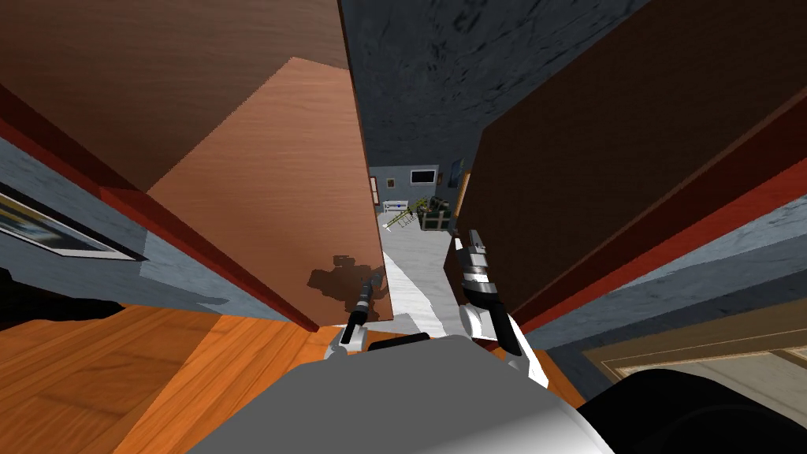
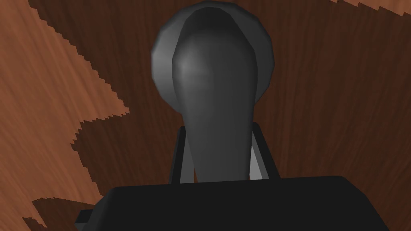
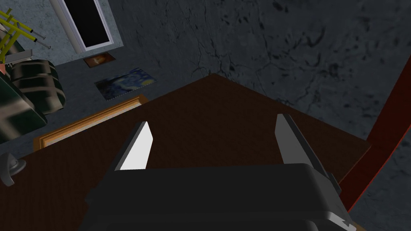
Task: Push the door open
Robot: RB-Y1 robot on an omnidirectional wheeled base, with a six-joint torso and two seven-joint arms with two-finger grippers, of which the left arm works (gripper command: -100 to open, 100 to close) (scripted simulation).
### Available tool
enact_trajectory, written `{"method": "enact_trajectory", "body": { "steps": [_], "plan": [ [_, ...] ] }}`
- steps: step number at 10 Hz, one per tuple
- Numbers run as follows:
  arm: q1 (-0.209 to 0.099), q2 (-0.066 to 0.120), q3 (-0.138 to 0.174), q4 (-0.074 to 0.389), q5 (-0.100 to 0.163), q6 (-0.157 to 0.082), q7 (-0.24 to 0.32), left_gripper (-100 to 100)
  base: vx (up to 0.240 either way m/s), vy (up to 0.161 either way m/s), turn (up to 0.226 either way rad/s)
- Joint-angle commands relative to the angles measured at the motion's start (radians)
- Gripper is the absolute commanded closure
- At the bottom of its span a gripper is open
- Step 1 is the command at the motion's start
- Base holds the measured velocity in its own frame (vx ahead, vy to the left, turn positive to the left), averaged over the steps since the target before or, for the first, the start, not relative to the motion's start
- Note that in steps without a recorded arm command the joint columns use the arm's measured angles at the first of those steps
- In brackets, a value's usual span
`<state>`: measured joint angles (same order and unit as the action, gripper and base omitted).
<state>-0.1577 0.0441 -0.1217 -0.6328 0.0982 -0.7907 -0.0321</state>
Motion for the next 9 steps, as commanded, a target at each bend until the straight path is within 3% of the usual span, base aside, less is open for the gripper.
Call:
{"method": "enact_trajectory", "body": {
  "steps": [1,9],
  "plan": [
    [-0.014,0.018,0.03,0.012,0.014,-0.008,-0.008,100,0.162,-0.094,0.084],
    [-0.014,0.037,0.127,0.02,0.065,-0.01,-0.037,100,0.186,-0.108,0.072]
  ]
}}
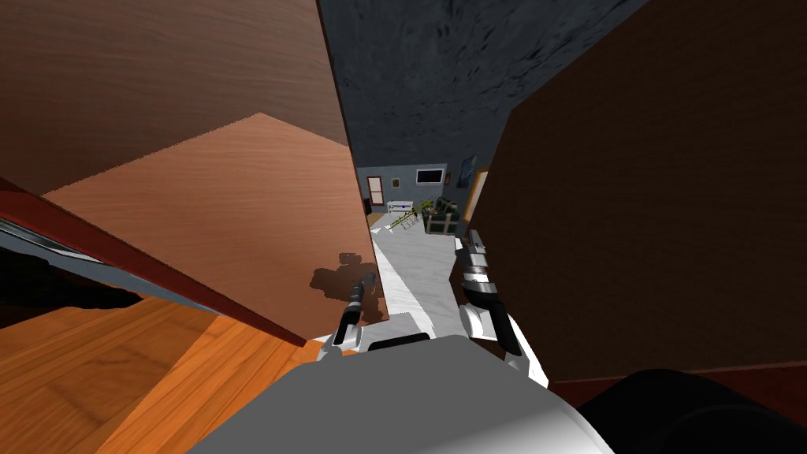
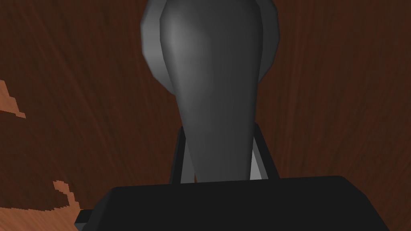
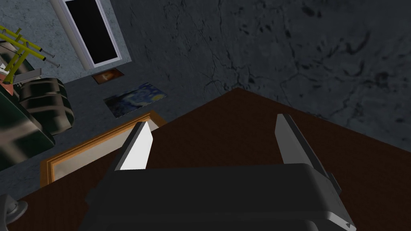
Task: Push the door open
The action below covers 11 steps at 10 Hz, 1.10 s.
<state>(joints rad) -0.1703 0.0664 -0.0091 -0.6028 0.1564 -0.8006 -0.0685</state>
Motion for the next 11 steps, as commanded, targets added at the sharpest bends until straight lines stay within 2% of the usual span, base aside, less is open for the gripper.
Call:
{"method": "enact_trajectory", "body": {
  "steps": [1,10,11],
  "plan": [
    [-0.001,0.015,0.027,-0.009,0.013,0.0,-0.004,100,0.195,-0.125,0.064],
    [-0.001,-0.001,0.107,-0.002,0.055,-0.001,-0.028,100,0.173,-0.095,0.064],
    [0.01,0.007,0.108,-0.013,0.055,0.007,-0.029,100,0.085,-0.025,0.046]
  ]
}}
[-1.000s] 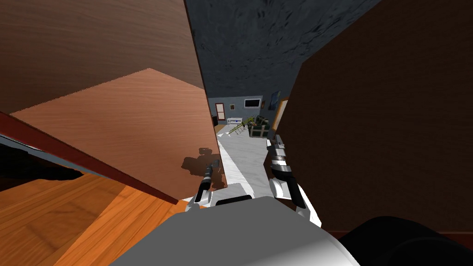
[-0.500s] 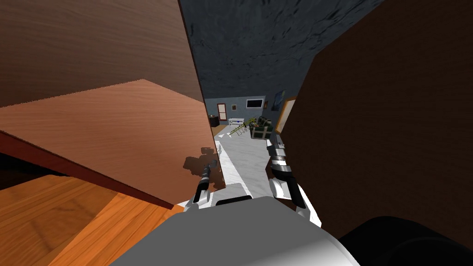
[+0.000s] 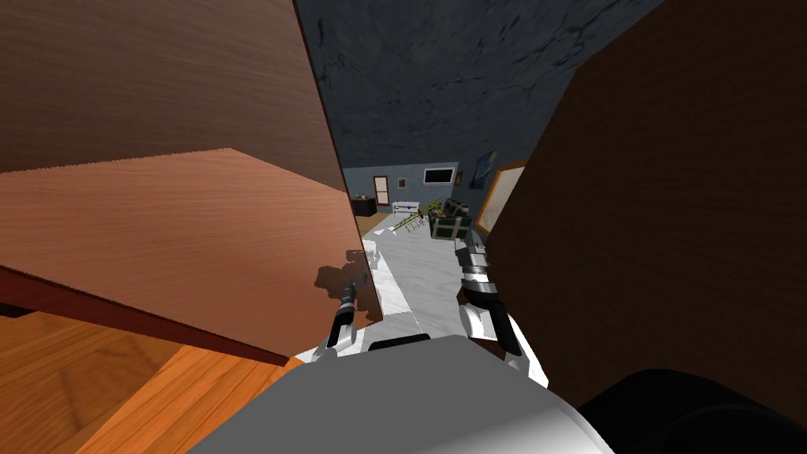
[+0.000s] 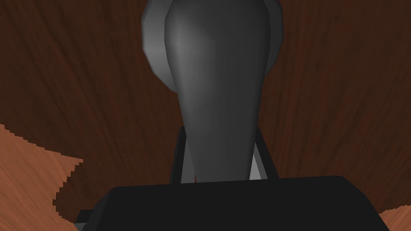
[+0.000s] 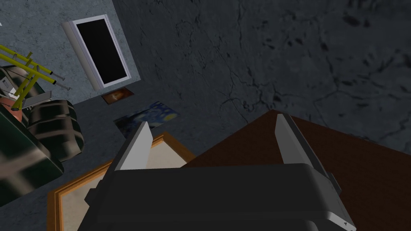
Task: Push the door open
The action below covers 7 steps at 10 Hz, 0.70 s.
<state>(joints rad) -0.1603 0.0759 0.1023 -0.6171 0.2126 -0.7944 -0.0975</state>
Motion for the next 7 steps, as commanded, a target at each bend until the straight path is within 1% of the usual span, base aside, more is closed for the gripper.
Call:
{"method": "enact_trajectory", "body": {
  "steps": [1,5,7],
  "plan": [
    [0.001,0.005,0.012,0.001,0.008,-0.001,-0.004,100,0.117,-0.016,0.044],
    [0.003,0.015,0.042,0.004,0.027,-0.004,-0.015,100,0.19,-0.029,0.038],
    [0.004,0.02,0.059,0.005,0.038,-0.006,-0.021,100,0.194,-0.009,0.035]
  ]
}}
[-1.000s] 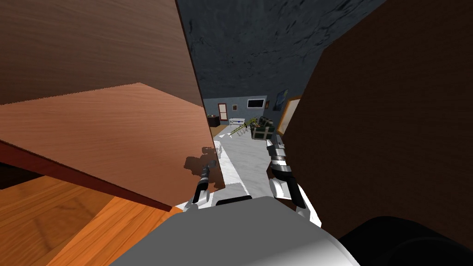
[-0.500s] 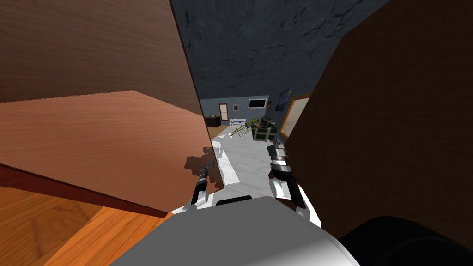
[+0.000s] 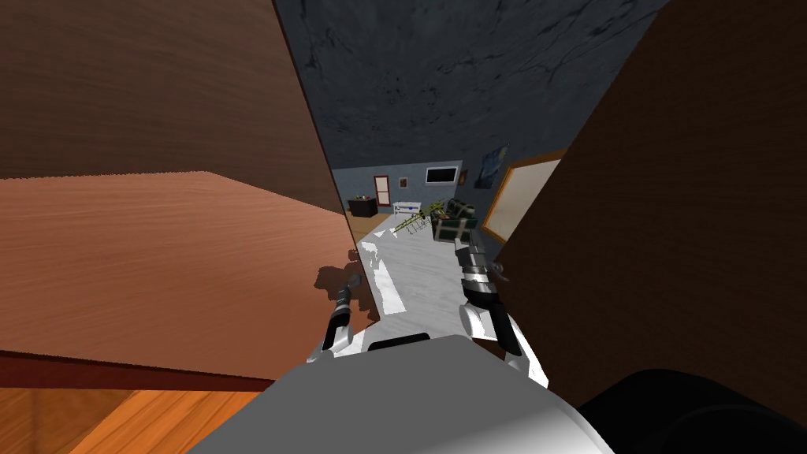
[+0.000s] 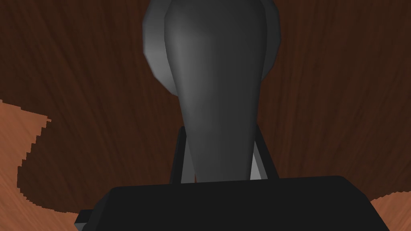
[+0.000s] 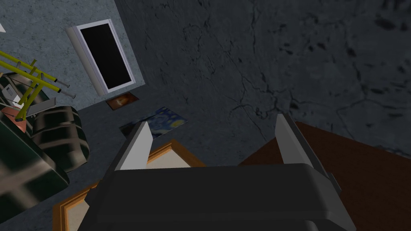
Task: Push the door open
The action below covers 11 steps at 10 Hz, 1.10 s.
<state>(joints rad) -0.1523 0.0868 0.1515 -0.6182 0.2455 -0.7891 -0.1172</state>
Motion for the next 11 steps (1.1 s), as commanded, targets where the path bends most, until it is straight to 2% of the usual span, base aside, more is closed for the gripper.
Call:
{"method": "enact_trajectory", "body": {
  "steps": [1,3,4,5,7,8,10,11],
  "plan": [
    [-0.003,0.011,0.019,0.007,0.011,-0.012,-0.004,100,0.2,-0.025,0.045],
    [-0.002,0.016,0.039,0.009,0.024,-0.014,-0.011,100,0.184,-0.051,0.053],
    [-0.002,0.016,0.039,0.01,0.024,-0.014,-0.011,100,0.13,-0.021,0.023],
    [-0.001,0.019,0.054,0.01,0.034,-0.016,-0.017,100,0.162,-0.037,0.045],
    [-0.001,0.019,0.054,0.01,0.034,-0.016,-0.017,100,0.084,-0.008,0.022],
    [0.0,0.022,0.075,0.012,0.047,-0.018,-0.024,100,0.149,-0.028,0.048],
    [0.0,0.022,0.075,0.012,0.047,-0.018,-0.024,100,0.117,-0.028,0.037],
    [0.002,0.025,0.096,0.013,0.06,-0.02,-0.032,100,0.134,-0.019,0.036]
  ]
}}
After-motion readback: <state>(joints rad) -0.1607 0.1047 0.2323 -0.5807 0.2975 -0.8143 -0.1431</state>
